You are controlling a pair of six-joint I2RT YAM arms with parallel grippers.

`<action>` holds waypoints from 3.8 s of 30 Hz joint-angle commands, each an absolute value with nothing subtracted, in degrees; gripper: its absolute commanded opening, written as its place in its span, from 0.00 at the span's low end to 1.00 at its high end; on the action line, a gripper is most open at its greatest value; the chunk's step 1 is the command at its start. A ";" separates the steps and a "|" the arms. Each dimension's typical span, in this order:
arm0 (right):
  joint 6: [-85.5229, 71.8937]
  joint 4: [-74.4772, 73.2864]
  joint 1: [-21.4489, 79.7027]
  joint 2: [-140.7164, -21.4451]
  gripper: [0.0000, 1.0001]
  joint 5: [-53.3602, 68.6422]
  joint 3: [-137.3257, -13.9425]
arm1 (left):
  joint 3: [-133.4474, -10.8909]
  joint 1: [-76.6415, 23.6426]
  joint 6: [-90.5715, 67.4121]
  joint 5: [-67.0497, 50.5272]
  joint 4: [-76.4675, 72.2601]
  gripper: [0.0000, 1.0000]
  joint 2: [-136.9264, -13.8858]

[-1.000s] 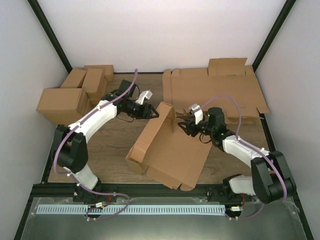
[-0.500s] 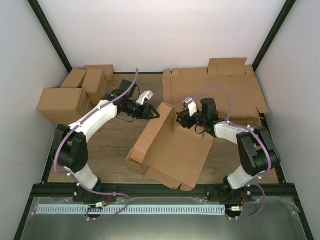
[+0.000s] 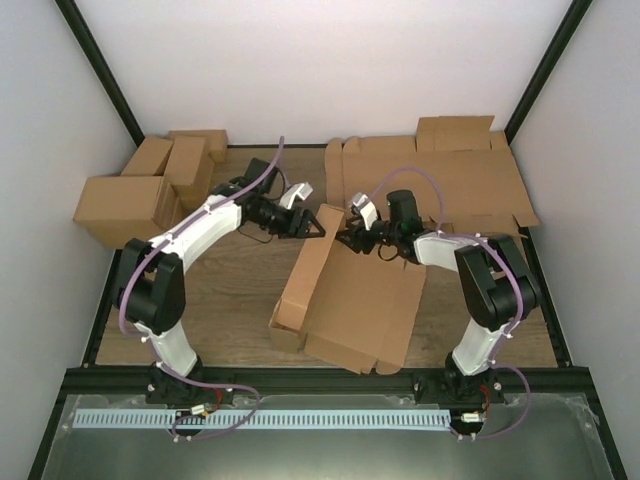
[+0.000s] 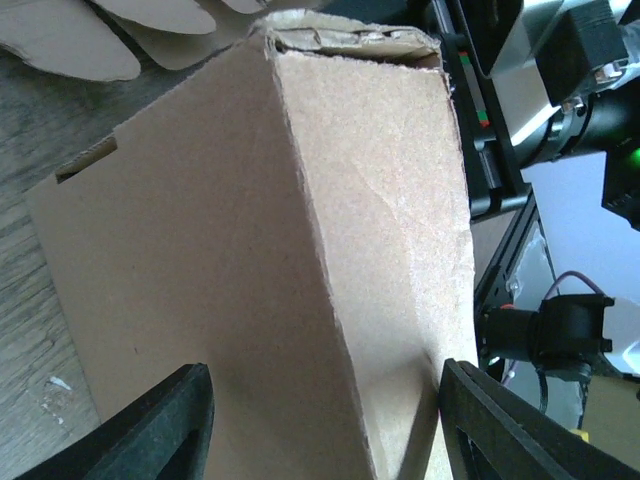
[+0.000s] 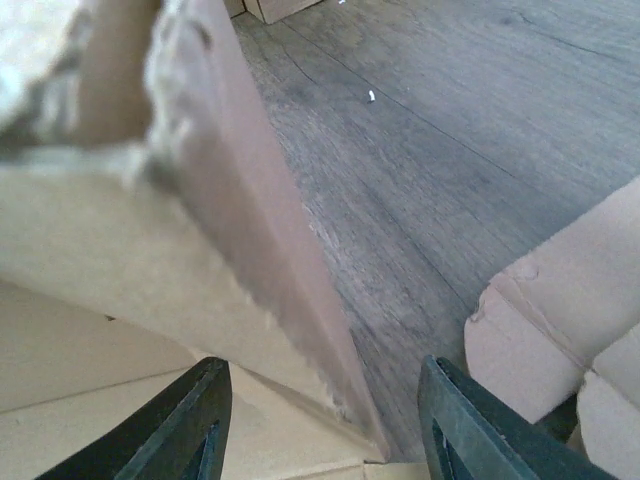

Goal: Fold the paper box

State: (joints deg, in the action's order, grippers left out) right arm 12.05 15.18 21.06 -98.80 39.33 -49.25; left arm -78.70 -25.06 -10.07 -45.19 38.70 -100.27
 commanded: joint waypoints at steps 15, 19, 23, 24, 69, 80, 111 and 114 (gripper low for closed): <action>15.55 28.34 23.12 -104.18 0.43 44.64 -53.82 | -82.00 -23.88 -6.58 -52.82 40.61 0.67 -106.63; 14.26 31.58 24.86 -104.91 0.33 41.83 -53.31 | -81.94 -23.84 -6.66 -53.00 40.69 0.67 -106.99; 12.36 33.09 26.56 -105.15 0.03 35.65 -53.26 | -81.77 -23.70 -7.04 -52.86 40.54 0.67 -106.53; 11.71 33.73 26.67 -104.91 0.01 34.33 -53.00 | -81.52 -23.64 -7.22 -52.66 40.33 0.67 -106.26; 6.08 36.20 29.44 -105.81 0.01 9.04 -50.93 | -78.51 -20.83 -13.26 -51.62 38.22 0.75 -104.77; 7.18 38.96 29.44 -105.59 0.28 17.15 -49.04 | -79.08 -20.86 -13.54 -52.97 37.37 0.75 -105.83; -27.65 15.25 18.53 -83.39 0.01 19.69 -51.29 | -109.02 -20.73 -24.31 -12.33 48.02 1.00 -77.76; -36.03 17.31 18.21 -81.30 0.01 19.12 -50.29 | -107.09 -20.66 -28.44 -13.91 50.91 1.00 -74.01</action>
